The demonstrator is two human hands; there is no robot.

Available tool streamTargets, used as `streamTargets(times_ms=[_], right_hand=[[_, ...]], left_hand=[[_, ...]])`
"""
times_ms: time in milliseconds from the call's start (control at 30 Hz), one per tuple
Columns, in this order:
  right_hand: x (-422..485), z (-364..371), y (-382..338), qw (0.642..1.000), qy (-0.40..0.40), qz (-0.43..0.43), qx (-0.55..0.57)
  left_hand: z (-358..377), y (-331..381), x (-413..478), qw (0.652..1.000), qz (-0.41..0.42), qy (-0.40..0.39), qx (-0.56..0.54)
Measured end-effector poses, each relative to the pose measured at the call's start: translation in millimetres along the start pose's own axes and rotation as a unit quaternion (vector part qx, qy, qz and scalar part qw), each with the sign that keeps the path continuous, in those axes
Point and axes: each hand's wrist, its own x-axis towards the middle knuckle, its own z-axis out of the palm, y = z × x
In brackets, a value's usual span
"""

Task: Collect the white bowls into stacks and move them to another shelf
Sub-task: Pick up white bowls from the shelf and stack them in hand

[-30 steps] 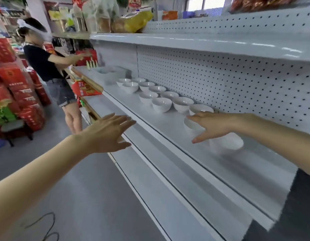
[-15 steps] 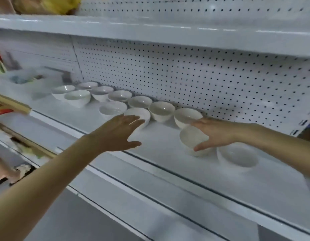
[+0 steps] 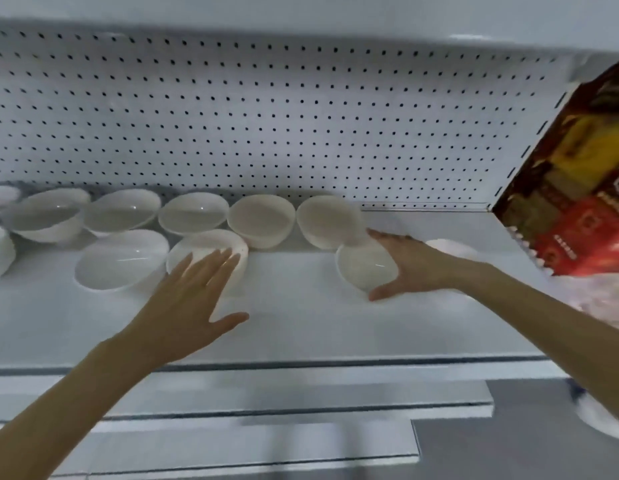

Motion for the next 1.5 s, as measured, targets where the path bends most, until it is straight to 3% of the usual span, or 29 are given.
streamTargets(times_ms=[433, 867, 1067, 1333, 1433, 1500], right_hand=[[0, 7, -2, 0.999, 0.013, 0.025, 0.033], [-4, 46, -66, 0.985, 0.047, -0.051, 0.161], [9, 59, -85, 0.974, 0.064, -0.039, 0.214], [23, 55, -99, 0.979, 0.073, 0.001, 0.192], [7, 55, -121, 0.982, 0.153, -0.024, 0.109], [-9, 62, -154, 0.948, 0.243, -0.058, 0.197]], left_hand=[[26, -9, -8, 0.999, -0.002, 0.004, -0.041], [29, -18, -21, 0.99, 0.011, 0.079, -0.118], [34, -23, -40, 0.974, -0.025, 0.134, -0.181], [44, -35, -55, 0.978, -0.029, 0.117, -0.171], [42, -42, -60, 0.98, -0.032, 0.119, -0.155], [38, -53, -63, 0.978, -0.048, 0.13, -0.153]])
